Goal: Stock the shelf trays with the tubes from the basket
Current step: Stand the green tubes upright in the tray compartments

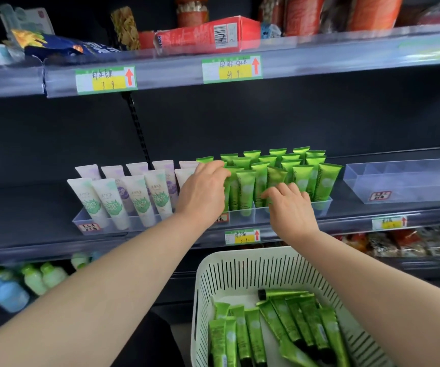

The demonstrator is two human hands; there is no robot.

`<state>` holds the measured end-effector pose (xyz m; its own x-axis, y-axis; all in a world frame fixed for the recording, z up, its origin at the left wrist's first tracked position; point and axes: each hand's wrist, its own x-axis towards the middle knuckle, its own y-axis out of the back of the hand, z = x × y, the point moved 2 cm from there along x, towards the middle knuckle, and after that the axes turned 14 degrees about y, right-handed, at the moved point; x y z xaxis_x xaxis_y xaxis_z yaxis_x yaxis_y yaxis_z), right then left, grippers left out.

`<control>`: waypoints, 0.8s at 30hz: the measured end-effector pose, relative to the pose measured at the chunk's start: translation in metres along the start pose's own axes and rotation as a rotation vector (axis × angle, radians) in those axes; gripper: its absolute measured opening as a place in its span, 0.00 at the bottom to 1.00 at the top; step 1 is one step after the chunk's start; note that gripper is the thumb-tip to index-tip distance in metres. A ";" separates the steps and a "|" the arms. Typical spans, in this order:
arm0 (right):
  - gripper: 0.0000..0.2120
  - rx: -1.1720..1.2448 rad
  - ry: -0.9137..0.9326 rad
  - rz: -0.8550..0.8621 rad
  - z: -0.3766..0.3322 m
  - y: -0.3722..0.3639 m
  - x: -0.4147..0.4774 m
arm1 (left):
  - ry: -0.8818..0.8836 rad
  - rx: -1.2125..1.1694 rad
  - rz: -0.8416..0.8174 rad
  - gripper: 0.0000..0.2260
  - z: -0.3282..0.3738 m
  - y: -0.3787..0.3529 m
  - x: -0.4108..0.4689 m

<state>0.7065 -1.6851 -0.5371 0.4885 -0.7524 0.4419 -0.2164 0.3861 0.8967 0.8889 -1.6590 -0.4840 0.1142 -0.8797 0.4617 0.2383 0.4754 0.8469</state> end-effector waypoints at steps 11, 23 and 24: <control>0.25 -0.007 -0.034 -0.196 0.019 -0.016 -0.024 | 0.023 0.174 -0.231 0.21 0.014 -0.025 -0.024; 0.29 0.076 -0.106 -0.265 0.044 -0.025 -0.044 | 0.240 0.352 -0.474 0.32 0.013 -0.064 -0.046; 0.29 0.080 -0.104 -0.268 0.045 -0.025 -0.044 | 0.248 0.355 -0.485 0.32 0.013 -0.066 -0.046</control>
<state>0.6523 -1.6861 -0.5782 0.4485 -0.8743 0.1855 -0.1591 0.1262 0.9792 0.8552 -1.6498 -0.5578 0.3035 -0.9523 -0.0335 -0.0096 -0.0382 0.9992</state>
